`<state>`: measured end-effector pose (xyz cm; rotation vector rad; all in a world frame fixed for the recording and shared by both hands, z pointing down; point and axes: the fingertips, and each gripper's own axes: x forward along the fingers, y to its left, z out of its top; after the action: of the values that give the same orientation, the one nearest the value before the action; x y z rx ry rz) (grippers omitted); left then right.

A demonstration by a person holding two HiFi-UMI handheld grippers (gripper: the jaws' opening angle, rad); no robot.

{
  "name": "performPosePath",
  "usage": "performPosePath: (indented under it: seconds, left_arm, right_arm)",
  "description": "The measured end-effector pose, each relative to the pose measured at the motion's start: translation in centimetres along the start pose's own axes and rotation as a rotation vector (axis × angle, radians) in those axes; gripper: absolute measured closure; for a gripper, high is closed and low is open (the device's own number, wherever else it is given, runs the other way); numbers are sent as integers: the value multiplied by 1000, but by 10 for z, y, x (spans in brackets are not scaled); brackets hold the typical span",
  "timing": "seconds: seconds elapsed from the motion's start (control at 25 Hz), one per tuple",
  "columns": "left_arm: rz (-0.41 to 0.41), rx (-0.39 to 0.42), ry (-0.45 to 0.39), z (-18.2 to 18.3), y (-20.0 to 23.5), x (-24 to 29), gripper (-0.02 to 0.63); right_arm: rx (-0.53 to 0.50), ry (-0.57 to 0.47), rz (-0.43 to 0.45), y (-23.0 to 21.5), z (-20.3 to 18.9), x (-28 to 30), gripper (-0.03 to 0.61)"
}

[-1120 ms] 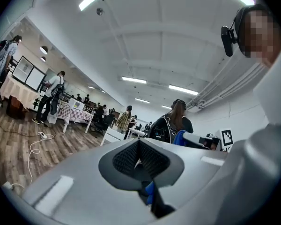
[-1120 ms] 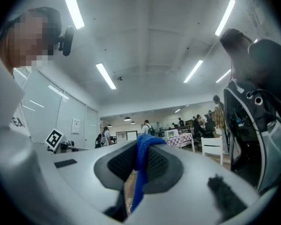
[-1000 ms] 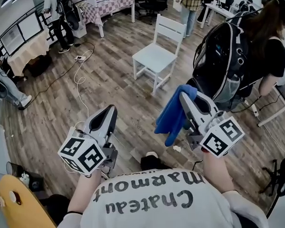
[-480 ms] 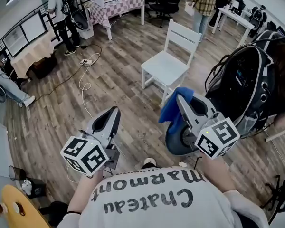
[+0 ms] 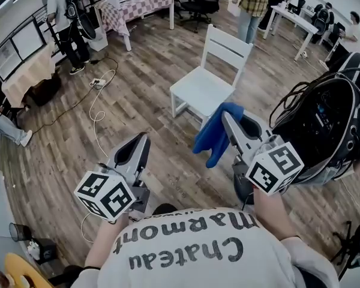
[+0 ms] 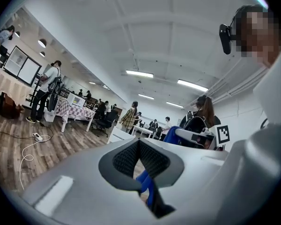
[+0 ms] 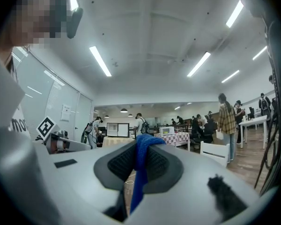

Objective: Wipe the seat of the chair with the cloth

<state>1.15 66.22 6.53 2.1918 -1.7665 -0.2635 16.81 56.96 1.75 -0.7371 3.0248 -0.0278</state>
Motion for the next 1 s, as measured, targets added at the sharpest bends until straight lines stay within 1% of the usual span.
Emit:
performPosePath:
  seconds: [0.2, 0.32, 0.52, 0.64, 0.88, 1.0]
  left_arm:
    - [-25, -16, 13, 12, 19, 35, 606]
    - [-44, -9, 29, 17, 32, 60, 606]
    - [-101, -16, 50, 25, 71, 121, 606]
    - [-155, -18, 55, 41, 96, 163, 606]
    - [-233, 32, 84, 78, 144, 232, 606]
    - [-257, 16, 104, 100, 173, 260, 606]
  right_arm:
    - [8, 35, -25, -25, -2, 26, 543]
    - [16, 41, -50, -45, -4, 41, 543]
    - [24, 51, -110, -85, -13, 81, 543]
    - [9, 55, -151, -106, -9, 112, 543]
    - [-1, 46, -244, -151, 1, 178, 543]
    - [7, 47, -288, -171, 12, 211, 543]
